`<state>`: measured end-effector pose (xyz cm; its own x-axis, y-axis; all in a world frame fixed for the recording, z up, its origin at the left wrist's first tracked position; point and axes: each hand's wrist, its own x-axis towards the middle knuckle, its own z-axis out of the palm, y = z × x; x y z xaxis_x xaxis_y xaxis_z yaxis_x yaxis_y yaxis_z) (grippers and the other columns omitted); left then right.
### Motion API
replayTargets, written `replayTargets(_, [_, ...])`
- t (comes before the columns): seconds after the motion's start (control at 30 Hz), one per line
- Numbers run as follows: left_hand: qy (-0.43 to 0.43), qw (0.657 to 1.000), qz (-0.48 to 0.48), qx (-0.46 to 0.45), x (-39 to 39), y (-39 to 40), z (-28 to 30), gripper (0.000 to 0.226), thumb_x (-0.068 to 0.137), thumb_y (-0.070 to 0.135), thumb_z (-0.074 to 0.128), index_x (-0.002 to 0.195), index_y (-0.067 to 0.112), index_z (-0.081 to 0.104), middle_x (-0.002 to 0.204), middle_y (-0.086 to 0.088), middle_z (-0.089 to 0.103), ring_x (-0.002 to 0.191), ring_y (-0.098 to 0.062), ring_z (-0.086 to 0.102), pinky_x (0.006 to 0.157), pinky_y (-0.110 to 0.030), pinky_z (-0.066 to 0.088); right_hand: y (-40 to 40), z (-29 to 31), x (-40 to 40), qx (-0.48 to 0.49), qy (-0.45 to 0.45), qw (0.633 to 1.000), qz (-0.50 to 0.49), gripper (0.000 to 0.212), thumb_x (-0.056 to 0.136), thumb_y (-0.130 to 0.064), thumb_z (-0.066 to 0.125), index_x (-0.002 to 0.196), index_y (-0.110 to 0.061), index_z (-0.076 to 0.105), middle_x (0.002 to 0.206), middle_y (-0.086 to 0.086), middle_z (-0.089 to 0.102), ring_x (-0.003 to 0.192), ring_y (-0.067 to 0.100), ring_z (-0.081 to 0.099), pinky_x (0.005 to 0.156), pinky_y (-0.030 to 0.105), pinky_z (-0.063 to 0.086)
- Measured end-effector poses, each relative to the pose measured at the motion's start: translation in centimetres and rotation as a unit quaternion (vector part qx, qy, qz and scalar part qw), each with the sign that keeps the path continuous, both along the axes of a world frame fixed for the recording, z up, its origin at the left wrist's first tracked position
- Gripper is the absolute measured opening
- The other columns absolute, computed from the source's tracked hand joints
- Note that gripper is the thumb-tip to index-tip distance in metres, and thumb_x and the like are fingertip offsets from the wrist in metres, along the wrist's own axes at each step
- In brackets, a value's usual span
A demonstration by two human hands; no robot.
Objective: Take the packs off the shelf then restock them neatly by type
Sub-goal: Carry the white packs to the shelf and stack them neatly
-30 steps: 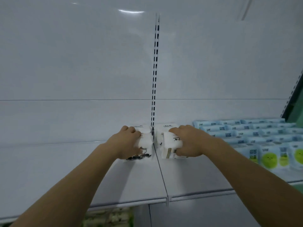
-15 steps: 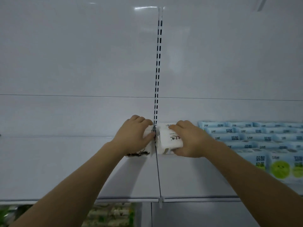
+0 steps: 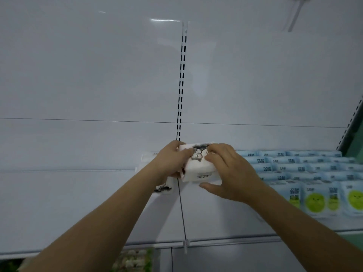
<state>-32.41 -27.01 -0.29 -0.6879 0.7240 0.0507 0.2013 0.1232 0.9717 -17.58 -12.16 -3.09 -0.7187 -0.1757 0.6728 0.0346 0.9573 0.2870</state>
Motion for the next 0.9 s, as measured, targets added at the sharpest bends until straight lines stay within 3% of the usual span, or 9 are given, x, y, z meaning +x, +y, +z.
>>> replayTargets(0.07, [0.042, 0.999, 0.012, 0.029, -0.6, -0.1, -0.3, 0.02, 0.093, 0.033, 0.066, 0.11, 0.025, 0.059, 0.105, -0.005, 0.069, 0.092, -0.026, 0.071, 0.078, -0.049, 0.061, 0.5, 0.3, 0.7, -0.065, -0.003, 0.998, -0.007, 0.064, 0.085, -0.056, 0.068, 0.123, -0.006, 0.059, 0.135, 0.012, 0.053, 0.125, 0.028, 0.049, 0.104, 0.039, 0.044])
replayTargets(0.2, [0.181, 0.982, -0.044, 0.029, -0.9, -0.3, 0.1, 0.038, 0.087, 0.025, 0.074, 0.121, 0.027, 0.056, 0.118, -0.001, 0.063, 0.095, -0.019, 0.068, 0.083, -0.038, 0.058, 1.5, 2.2, 0.4, -0.152, 0.019, 0.988, -0.022, 0.061, 0.089, -0.047, 0.066, 0.139, -0.014, 0.053, 0.141, 0.004, 0.053, 0.131, 0.023, 0.044, 0.108, 0.045, 0.041])
replayTargets(0.3, [0.273, 0.957, -0.097, 0.01, -0.4, 0.1, 0.9, 0.072, 0.081, 0.024, 0.081, 0.14, 0.032, 0.042, 0.135, 0.007, 0.048, 0.101, -0.011, 0.062, 0.086, -0.03, 0.054, 1.1, 4.0, -0.1, -0.272, -0.141, 0.951, -0.045, 0.087, 0.082, -0.046, 0.077, 0.154, -0.031, 0.031, 0.139, -0.008, 0.052, 0.126, 0.011, 0.043, 0.107, 0.036, 0.04])
replayTargets(0.37, [0.304, 0.945, -0.118, 0.015, 0.0, 0.4, 1.3, 0.083, 0.077, 0.026, 0.084, 0.144, 0.037, 0.036, 0.136, 0.011, 0.044, 0.102, -0.009, 0.06, 0.086, -0.027, 0.053, 0.9, 4.7, -0.3, -0.346, -0.225, 0.909, -0.061, 0.099, 0.075, -0.044, 0.083, 0.154, -0.041, 0.024, 0.127, -0.013, 0.056, 0.106, 0.003, 0.055, 0.093, 0.026, 0.045])
replayTargets(0.5, [0.267, 0.957, -0.109, 0.043, -0.3, 0.2, 1.2, 0.09, 0.074, 0.04, 0.086, 0.147, 0.038, 0.033, 0.139, 0.013, 0.041, 0.119, -0.006, 0.051, 0.098, -0.031, 0.05, 0.8, 4.6, 0.1, -0.443, -0.172, 0.879, -0.031, 0.093, 0.07, -0.031, 0.09, 0.144, -0.048, 0.035, 0.102, -0.016, 0.059, 0.077, -0.004, 0.061, 0.072, 0.017, 0.048])
replayTargets(0.6, [0.185, 0.97, -0.154, -0.012, -1.3, -0.2, 0.6, 0.096, 0.07, 0.046, 0.088, 0.148, 0.038, 0.031, 0.135, 0.015, 0.049, 0.116, -0.004, 0.057, 0.097, -0.029, 0.052, 0.8, 4.2, 0.6, -0.531, -0.103, 0.841, 0.018, 0.068, 0.071, -0.025, 0.09, 0.124, -0.039, 0.051, 0.102, -0.008, 0.068, 0.084, 0.007, 0.069, 0.072, 0.034, 0.06])
replayTargets(0.73, [0.243, 0.956, -0.153, -0.065, -1.7, 0.9, -0.2, 0.075, 0.068, 0.048, 0.088, 0.131, 0.037, 0.05, 0.115, 0.013, 0.065, 0.101, -0.007, 0.066, 0.094, -0.038, 0.055, 1.0, 4.1, 1.0, -0.6, -0.147, 0.787, -0.008, 0.061, 0.073, -0.025, 0.089, 0.118, -0.028, 0.048, 0.112, -0.002, 0.065, 0.095, 0.017, 0.071, 0.079, 0.044, 0.062])
replayTargets(0.83, [0.354, 0.92, -0.137, -0.1, -1.8, 1.5, 0.4, 0.075, 0.069, 0.052, 0.086, 0.133, 0.033, 0.051, 0.117, 0.01, 0.059, 0.106, -0.012, 0.06, 0.096, -0.034, 0.049, 2.0, 4.3, 1.3, -0.496, -0.173, 0.847, -0.076, 0.081, 0.07, -0.045, 0.089, 0.136, -0.036, 0.043, 0.131, -0.012, 0.052, 0.118, 0.009, 0.056, 0.098, 0.037, 0.052])
replayTargets(0.9, [0.419, 0.891, -0.129, -0.113, -1.6, 1.9, 0.6, 0.077, 0.071, 0.051, 0.084, 0.137, 0.03, 0.049, 0.121, 0.006, 0.056, 0.111, -0.015, 0.055, 0.097, -0.033, 0.045, 1.9, 4.6, 1.2, -0.449, -0.173, 0.875, -0.053, 0.089, 0.069, -0.043, 0.089, 0.143, -0.042, 0.04, 0.136, -0.017, 0.049, 0.122, 0.004, 0.05, 0.1, 0.031, 0.047])
